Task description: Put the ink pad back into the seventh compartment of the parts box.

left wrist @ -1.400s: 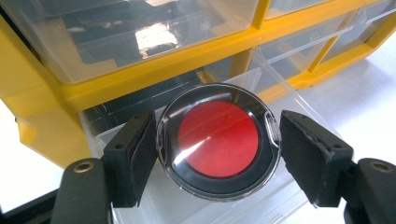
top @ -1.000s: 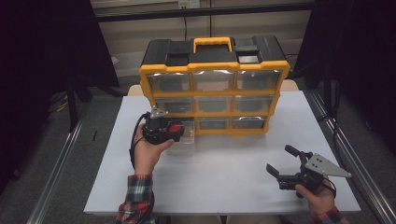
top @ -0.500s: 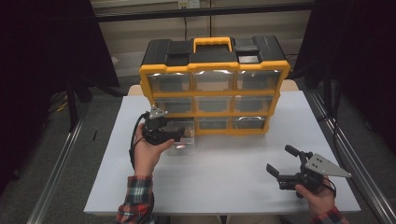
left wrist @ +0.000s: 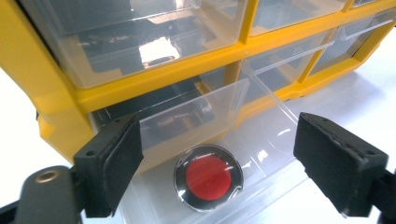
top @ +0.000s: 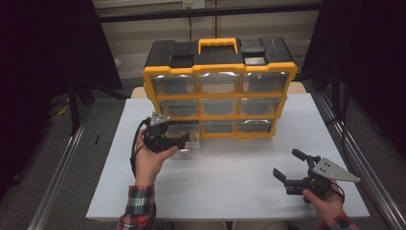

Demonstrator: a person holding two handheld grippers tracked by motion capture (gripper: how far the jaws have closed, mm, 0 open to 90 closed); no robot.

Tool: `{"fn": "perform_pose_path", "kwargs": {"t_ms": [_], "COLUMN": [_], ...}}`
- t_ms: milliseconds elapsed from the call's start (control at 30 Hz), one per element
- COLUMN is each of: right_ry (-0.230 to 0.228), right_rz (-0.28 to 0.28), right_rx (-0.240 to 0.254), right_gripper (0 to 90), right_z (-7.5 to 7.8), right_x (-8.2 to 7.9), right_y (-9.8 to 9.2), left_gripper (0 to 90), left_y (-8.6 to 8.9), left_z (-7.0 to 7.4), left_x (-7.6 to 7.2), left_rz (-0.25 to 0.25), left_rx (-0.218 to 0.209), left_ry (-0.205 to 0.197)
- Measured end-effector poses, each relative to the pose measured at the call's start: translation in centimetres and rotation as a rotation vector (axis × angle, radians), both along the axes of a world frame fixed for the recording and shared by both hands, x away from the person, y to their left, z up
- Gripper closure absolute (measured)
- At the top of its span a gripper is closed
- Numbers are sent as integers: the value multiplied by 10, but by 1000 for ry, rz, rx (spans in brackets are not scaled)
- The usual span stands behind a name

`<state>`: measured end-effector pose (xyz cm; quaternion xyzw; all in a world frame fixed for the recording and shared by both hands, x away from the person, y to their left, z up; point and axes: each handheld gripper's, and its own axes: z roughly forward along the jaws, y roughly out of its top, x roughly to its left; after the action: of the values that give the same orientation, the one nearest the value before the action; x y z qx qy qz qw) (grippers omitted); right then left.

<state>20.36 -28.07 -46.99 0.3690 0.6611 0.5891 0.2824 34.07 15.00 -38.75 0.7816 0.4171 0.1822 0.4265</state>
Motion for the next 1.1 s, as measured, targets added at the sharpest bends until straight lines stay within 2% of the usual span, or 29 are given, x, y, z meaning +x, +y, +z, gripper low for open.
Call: {"fn": "perform_pose_path", "kwargs": {"t_ms": [233, 667, 900, 1067, 1100], "right_ry": [-1, -2, -5, -3, -3], "right_rz": [0, 4, 3, 3, 3], "right_rx": [0, -1, 1, 4, 3], "right_gripper": [16, 16, 16, 16, 16], "right_z": [0, 0, 0, 0, 0], "right_x": [0, 0, 0, 0, 0], "right_y": [0, 0, 0, 0, 0], "left_gripper": [113, 115, 152, 228, 248], "left_y": [3, -1, 2, 3, 3], "left_z": [2, 1, -1, 0, 0], "left_x": [-6, -14, -18, -22, -22], "left_rz": [18, 4, 8, -2, -7], "left_rx": [-26, -30, -32, -42, -30], "left_ry": [-16, -27, -25, -37, -37]}}
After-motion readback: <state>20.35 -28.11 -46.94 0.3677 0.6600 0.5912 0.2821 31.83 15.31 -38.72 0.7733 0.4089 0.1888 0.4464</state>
